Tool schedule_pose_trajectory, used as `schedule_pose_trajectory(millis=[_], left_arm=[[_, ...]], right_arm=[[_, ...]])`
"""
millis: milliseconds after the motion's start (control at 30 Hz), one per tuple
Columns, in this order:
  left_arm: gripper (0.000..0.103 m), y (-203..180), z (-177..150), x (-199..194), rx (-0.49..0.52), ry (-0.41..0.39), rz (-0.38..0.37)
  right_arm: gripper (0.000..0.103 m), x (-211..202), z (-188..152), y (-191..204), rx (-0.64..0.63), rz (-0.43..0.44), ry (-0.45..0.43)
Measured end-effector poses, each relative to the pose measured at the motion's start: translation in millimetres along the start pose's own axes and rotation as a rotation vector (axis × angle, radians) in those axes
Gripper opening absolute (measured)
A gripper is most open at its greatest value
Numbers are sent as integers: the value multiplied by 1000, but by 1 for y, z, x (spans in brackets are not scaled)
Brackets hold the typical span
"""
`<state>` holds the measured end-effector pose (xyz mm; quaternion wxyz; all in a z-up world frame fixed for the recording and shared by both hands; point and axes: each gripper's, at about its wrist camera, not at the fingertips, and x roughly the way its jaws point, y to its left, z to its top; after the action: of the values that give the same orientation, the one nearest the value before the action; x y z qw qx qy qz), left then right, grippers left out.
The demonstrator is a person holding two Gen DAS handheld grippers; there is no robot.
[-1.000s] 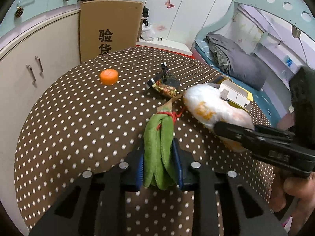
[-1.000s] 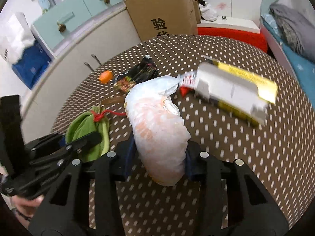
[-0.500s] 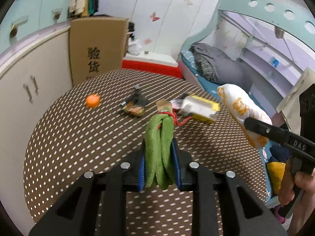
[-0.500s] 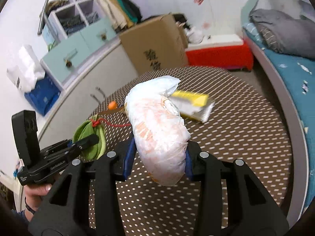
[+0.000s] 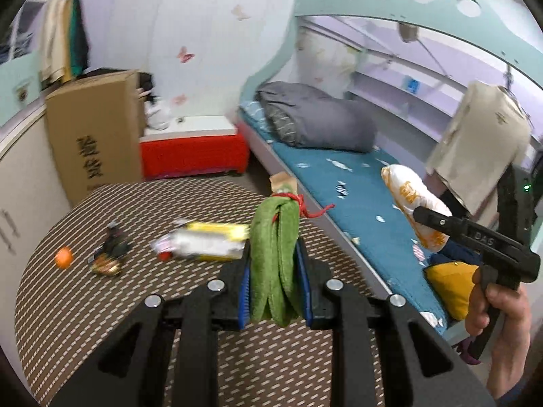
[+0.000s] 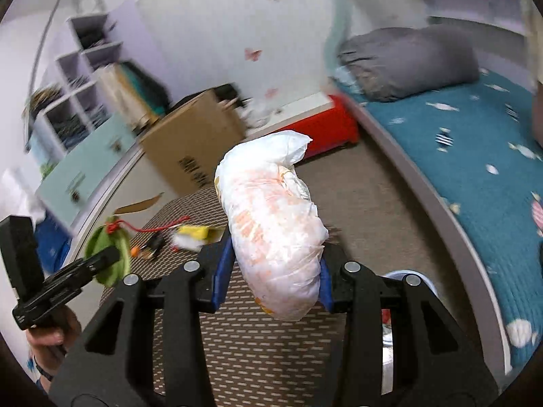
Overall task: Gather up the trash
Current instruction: 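Carry the green bag and white bag to the wastebasket and open both tools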
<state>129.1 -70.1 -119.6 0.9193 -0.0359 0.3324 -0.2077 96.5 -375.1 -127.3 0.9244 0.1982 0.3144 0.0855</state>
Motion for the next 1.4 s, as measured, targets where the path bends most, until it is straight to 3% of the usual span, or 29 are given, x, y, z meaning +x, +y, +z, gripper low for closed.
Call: schedule_pose_trajectory(millis=[333,700,1000,1400], left_arm=[[23,-91,13,58,118,58,-127],[23,-163,8,153,204,212,-185],[23,-205,-16,249,302,416,-145],[24,-231,-30,331,445,599,-62]], right_arm=[[41,-11,-5,-90,124,-140,-6],[42,43,-27,-173,271,-225,110],[44,101,-58,-224,381,-230,242],[45,153,-87,-261,512,-205,331]])
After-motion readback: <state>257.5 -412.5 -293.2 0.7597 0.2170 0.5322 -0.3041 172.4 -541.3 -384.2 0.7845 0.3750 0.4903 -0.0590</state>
